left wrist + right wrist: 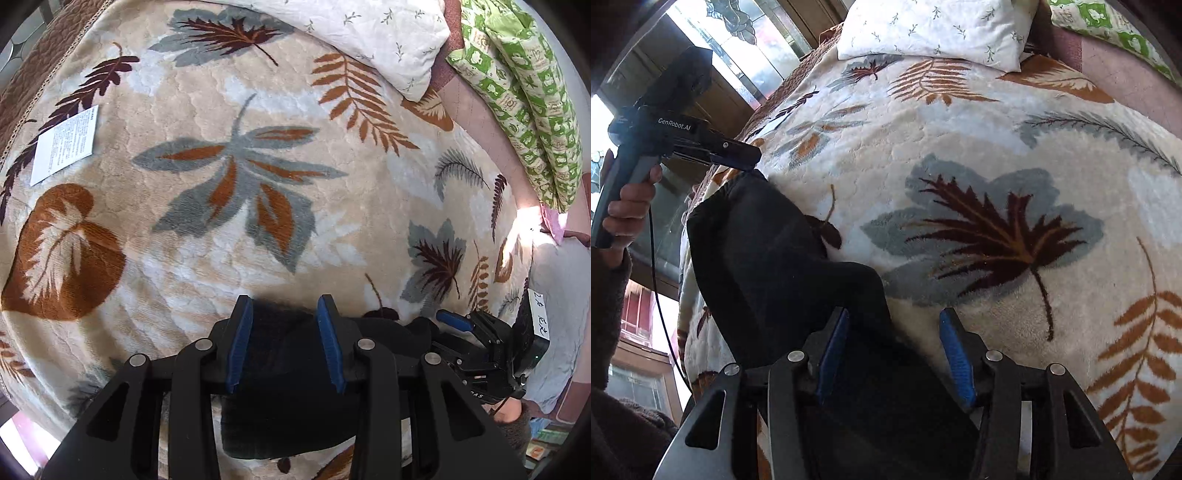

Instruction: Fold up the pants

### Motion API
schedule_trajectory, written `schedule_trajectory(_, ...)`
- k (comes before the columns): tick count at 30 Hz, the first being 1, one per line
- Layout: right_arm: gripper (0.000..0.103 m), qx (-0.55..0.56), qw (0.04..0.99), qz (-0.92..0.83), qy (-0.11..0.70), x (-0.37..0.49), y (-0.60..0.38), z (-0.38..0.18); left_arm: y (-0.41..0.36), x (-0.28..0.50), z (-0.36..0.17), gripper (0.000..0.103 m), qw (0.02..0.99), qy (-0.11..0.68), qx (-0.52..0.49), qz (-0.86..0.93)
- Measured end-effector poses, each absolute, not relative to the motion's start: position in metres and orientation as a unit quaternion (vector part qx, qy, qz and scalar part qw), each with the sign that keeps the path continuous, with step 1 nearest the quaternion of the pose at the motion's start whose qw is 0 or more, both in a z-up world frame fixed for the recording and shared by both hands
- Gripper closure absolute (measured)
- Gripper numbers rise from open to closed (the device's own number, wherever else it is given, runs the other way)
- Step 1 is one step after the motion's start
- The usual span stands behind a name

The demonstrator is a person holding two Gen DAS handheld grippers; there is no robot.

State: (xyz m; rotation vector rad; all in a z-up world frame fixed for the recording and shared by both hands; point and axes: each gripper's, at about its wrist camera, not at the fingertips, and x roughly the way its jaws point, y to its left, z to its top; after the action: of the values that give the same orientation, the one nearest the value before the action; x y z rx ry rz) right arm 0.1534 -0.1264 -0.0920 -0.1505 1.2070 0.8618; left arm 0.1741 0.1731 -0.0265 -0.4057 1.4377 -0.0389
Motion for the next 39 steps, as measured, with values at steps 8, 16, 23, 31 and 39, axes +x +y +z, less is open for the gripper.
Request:
schedule_trajectory(8,0.055,-0.067,0.715,0.412,0.561,0.158,-0.124,-0.090,0.177,0.168,-0.045,0.067,0.709,0.686,-0.162,-0.026)
schedule_trajectory(16,0.076,-0.069,0.707,0.422,0.563,0.154,-0.122,-0.089,0.157,0.153,-0.044,0.064,0.714,0.679,-0.156,-0.072)
schedule_trajectory(23,0.097,-0.167,0.740,0.398,0.516,0.132,-0.101,-0.073,0.149,0.136,-0.024,0.079,0.758,0.637,-0.131,-0.054)
schedule_trajectory(31,0.097,-0.151,0.783,0.349,0.491,0.148,-0.119,-0.067,0.135,0.139,-0.058,0.079,0.758,0.651,-0.041,-0.001)
schedule_trajectory(39,0.086,-0.118,0.788,0.320,0.512,0.152,-0.117,-0.086,0.164,0.133,-0.042,0.077,0.759,0.640,-0.116,-0.019)
